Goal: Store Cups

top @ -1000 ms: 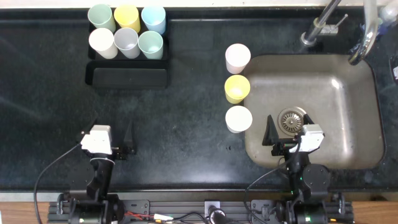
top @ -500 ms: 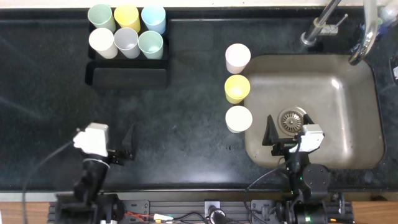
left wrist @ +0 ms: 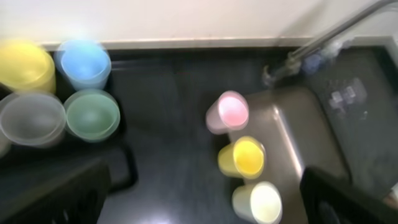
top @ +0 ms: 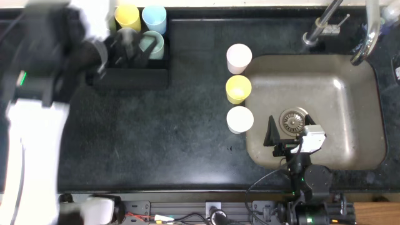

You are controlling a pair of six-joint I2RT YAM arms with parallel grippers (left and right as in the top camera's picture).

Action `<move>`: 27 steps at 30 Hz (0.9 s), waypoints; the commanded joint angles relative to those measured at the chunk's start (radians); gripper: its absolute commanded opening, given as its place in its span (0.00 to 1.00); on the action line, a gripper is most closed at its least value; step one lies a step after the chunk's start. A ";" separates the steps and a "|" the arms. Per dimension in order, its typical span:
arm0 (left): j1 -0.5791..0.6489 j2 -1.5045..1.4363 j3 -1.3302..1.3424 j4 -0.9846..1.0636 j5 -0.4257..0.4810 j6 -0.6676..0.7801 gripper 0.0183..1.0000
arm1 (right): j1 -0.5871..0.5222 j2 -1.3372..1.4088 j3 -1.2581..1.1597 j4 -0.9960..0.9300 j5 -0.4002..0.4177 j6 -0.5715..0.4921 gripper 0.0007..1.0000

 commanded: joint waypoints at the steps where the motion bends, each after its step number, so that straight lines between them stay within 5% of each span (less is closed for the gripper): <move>1: -0.206 0.245 0.338 -0.175 -0.298 -0.012 1.00 | 0.002 -0.008 0.005 0.006 0.003 0.000 1.00; 4: -0.319 0.394 0.480 -0.248 -0.407 -0.089 1.00 | 0.002 -0.008 0.005 0.006 0.003 0.000 1.00; 10: -0.414 0.558 0.517 -0.224 -0.409 -0.239 1.00 | 0.002 -0.008 0.005 0.006 0.003 0.000 1.00; 27: -0.450 0.737 0.517 -0.102 -0.429 -0.341 1.00 | 0.002 -0.008 0.005 0.006 0.003 0.000 1.00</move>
